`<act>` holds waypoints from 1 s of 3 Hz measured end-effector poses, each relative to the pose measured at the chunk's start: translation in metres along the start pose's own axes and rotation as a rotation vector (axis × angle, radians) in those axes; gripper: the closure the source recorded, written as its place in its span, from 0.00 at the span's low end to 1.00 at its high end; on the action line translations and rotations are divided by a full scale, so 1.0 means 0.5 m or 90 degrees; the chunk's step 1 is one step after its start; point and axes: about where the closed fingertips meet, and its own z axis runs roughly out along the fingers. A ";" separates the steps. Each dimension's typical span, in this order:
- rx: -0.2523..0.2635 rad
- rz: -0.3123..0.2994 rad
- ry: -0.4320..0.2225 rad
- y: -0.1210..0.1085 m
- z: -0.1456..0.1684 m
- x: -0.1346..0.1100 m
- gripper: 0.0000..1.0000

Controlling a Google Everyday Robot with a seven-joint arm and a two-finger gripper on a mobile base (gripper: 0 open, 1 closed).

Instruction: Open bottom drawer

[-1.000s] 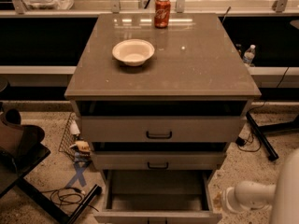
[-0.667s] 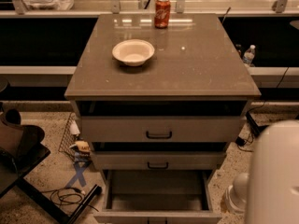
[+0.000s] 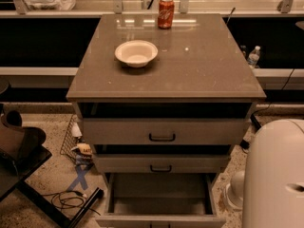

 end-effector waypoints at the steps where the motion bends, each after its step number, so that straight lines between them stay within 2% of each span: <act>1: 0.003 -0.016 -0.059 0.002 0.072 -0.019 1.00; 2: 0.060 -0.038 -0.132 -0.034 0.132 -0.016 1.00; 3: 0.127 -0.086 -0.157 -0.100 0.144 -0.009 1.00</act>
Offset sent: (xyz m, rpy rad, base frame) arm 0.0482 0.0008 -0.0904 0.3105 -0.2747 0.0951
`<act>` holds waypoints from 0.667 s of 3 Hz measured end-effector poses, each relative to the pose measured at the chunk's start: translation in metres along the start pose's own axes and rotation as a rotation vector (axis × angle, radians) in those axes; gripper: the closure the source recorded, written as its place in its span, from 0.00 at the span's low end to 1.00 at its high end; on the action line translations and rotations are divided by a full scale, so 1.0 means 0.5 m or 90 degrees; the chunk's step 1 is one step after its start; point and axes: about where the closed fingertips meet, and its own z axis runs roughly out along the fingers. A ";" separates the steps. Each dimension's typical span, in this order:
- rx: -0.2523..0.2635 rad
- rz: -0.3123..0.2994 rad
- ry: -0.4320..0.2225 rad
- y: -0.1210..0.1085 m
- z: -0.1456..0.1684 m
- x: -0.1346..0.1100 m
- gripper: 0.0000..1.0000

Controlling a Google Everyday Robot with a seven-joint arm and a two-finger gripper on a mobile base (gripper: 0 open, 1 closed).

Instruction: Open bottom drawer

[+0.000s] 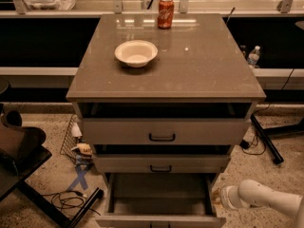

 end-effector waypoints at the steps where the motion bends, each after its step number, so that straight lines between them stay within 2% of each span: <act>1: 0.000 0.000 0.000 0.000 0.000 0.000 1.00; 2: -0.001 -0.023 -0.018 0.012 0.054 -0.046 1.00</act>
Offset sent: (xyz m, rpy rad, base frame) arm 0.0003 0.0888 -0.0541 0.0497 -0.0398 0.1198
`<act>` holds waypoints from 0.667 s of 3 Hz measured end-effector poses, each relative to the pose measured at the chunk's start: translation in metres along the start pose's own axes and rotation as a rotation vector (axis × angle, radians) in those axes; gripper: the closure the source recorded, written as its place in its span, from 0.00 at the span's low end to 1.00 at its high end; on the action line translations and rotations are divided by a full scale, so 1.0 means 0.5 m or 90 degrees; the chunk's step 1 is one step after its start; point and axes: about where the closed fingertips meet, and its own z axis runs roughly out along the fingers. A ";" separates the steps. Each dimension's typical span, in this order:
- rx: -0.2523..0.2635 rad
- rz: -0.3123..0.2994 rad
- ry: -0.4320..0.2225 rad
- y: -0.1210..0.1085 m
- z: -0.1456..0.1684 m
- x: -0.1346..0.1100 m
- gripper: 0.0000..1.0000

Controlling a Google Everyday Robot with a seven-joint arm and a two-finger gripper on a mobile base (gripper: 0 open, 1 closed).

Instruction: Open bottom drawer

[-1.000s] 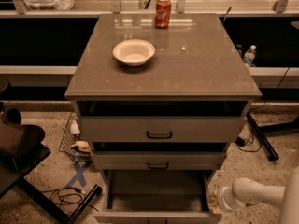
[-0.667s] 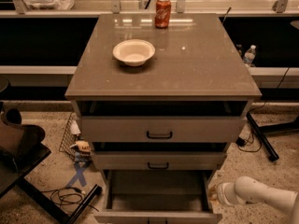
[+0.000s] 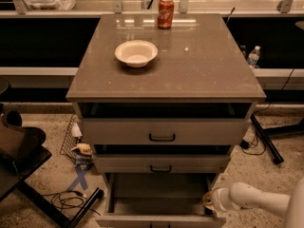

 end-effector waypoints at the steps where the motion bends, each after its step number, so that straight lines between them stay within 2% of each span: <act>1: 0.003 -0.036 -0.034 0.011 0.083 -0.067 1.00; 2: 0.014 -0.060 -0.070 0.011 0.145 -0.115 1.00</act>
Offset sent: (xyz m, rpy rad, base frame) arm 0.0187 0.1172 -0.0674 0.1365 -0.0980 0.1616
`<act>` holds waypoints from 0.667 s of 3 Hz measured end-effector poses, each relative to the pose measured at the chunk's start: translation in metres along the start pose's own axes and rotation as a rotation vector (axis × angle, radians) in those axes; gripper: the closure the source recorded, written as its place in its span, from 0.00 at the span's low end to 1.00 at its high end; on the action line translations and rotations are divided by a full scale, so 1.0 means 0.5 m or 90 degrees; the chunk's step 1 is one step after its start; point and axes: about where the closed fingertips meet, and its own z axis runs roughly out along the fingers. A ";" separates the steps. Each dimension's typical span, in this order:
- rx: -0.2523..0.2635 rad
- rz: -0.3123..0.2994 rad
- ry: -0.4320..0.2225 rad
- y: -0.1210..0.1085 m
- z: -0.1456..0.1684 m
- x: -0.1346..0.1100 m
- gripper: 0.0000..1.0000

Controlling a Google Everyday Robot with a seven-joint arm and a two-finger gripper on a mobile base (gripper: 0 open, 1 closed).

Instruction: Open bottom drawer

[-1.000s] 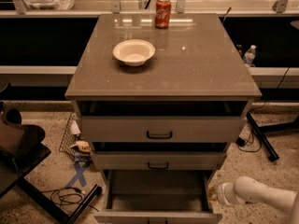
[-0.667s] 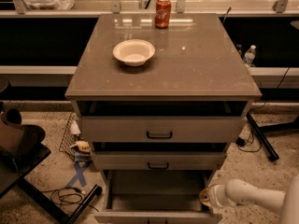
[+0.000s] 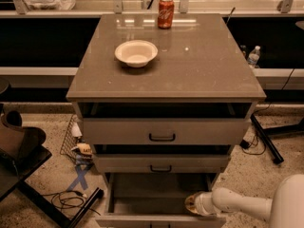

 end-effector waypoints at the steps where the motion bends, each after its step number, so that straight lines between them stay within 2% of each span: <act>1: 0.002 -0.003 -0.006 0.000 0.012 -0.008 1.00; 2: -0.054 0.003 0.022 0.050 0.010 0.004 1.00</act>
Offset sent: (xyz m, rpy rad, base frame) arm -0.0421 -0.0105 -0.0244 -0.1040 0.1404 0.0379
